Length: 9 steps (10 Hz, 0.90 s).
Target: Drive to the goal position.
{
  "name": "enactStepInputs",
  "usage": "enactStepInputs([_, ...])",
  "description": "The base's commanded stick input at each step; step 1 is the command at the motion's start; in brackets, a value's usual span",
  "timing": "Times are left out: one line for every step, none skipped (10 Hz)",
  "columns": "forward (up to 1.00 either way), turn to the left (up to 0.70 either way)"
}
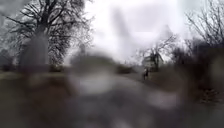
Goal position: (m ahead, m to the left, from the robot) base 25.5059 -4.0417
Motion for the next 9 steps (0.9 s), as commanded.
enactStepInputs([0.85,0.00])
enactStepInputs([0.85,0.00])
enactStepInputs([0.85,0.00])
enactStepInputs([0.85,0.00])
enactStepInputs([0.85,0.16])
enactStepInputs([0.85,0.31])
enactStepInputs([0.85,0.28])
enactStepInputs([0.85,0.20])
enactStepInputs([0.85,0.13])
